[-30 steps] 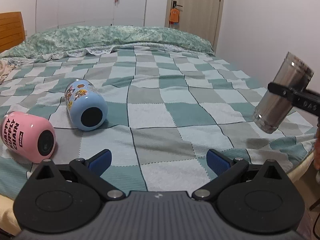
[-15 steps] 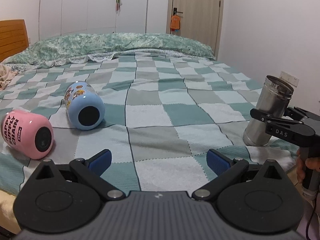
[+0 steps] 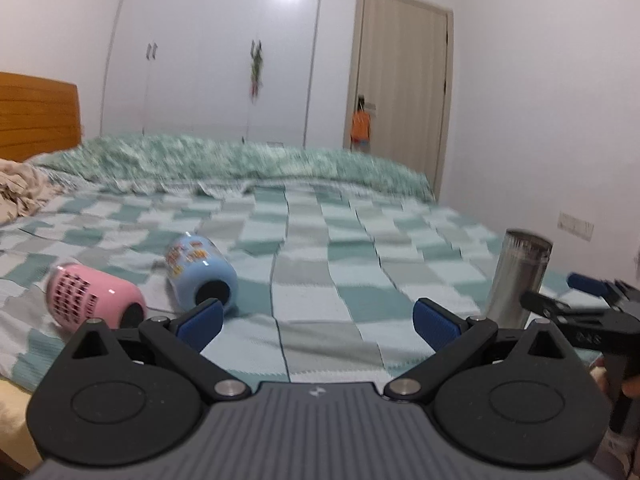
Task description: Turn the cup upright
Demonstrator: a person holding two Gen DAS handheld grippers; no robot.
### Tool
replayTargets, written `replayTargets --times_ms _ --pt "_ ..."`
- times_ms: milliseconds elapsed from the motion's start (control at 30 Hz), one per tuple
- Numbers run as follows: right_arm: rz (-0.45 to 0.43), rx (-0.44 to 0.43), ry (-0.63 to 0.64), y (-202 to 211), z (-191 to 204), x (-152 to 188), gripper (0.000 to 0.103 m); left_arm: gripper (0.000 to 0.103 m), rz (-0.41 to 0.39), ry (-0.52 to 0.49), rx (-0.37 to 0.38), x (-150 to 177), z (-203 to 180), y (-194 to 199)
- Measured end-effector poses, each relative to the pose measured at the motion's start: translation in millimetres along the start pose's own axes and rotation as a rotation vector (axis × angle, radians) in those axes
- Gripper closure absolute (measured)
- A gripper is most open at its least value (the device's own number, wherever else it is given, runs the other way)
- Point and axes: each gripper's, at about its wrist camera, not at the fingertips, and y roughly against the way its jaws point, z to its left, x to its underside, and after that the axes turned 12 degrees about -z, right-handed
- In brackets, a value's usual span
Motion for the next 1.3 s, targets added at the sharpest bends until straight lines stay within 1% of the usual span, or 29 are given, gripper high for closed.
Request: replayTargets --times_ms 133,233,400,500,600,700,767,1000,1300 --pt "-0.027 -0.010 -0.016 37 15 -7 0.000 0.000 -0.067 0.013 -0.020 6 10 24" --pt "-0.038 -0.034 -0.024 61 28 -5 0.000 0.000 -0.083 0.027 -0.047 18 16 37" --pt "-0.046 -0.051 0.003 94 45 14 0.000 0.000 -0.083 0.016 -0.082 47 25 56" --pt "-0.066 -0.049 0.022 106 51 28 0.000 0.000 -0.095 -0.029 -0.120 65 24 65" --pt "-0.085 -0.045 0.012 110 51 30 0.000 0.000 -0.106 -0.064 -0.145 78 22 69" --pt "-0.085 -0.038 0.008 110 51 33 0.000 0.000 -0.106 -0.080 -0.156 86 20 68" --pt "-0.083 -0.027 0.012 108 52 34 0.000 0.000 -0.116 -0.081 -0.164 88 20 68" --pt "-0.103 -0.005 0.033 110 57 34 0.000 0.000 -0.136 -0.085 -0.156 90 19 71" --pt "-0.129 0.004 0.045 115 57 35 0.000 0.000 -0.154 -0.090 -0.155 91 19 74"
